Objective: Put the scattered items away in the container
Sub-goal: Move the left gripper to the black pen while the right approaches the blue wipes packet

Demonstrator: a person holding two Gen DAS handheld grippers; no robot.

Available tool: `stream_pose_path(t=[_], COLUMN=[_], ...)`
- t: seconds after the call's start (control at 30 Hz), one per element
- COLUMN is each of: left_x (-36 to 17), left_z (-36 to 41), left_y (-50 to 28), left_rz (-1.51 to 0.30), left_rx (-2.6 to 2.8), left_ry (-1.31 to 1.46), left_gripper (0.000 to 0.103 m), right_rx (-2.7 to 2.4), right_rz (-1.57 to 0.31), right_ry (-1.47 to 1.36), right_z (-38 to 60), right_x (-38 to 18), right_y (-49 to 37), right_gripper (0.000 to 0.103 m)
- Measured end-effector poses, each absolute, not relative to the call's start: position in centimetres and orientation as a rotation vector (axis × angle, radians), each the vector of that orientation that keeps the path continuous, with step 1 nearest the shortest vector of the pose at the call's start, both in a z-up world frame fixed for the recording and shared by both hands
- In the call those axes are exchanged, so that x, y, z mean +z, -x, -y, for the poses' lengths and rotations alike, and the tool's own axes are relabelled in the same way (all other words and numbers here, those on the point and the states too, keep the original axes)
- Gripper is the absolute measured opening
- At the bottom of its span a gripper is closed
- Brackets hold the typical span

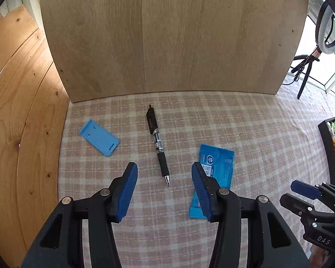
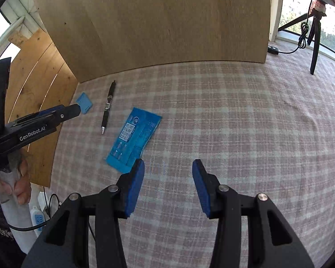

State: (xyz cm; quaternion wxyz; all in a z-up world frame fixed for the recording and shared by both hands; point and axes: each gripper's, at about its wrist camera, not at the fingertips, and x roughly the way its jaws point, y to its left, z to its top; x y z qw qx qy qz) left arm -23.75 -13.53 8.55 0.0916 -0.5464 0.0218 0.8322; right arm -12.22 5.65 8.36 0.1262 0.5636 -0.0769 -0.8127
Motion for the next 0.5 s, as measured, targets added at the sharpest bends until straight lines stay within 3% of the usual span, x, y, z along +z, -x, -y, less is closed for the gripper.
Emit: stream_pose_path(t=[0.4,0.5], left_x=[3.4,2.8], left_z=[12.8,12.8], left_y=[27.2,27.7], left_rz=[-0.081,-0.073], left_rx=[2.369,2.351], left_ry=[1.722,1.729], left_gripper=[0.043,0.039], right_rx=[-2.307,-2.309], right_rz=[0.367,0.392], right_ry=[-1.795,-1.831], right_z=[0.3,1.4], right_x=[2.9,2.3], right_y=[16.1,16.6], right_gripper=[0.044,0.05])
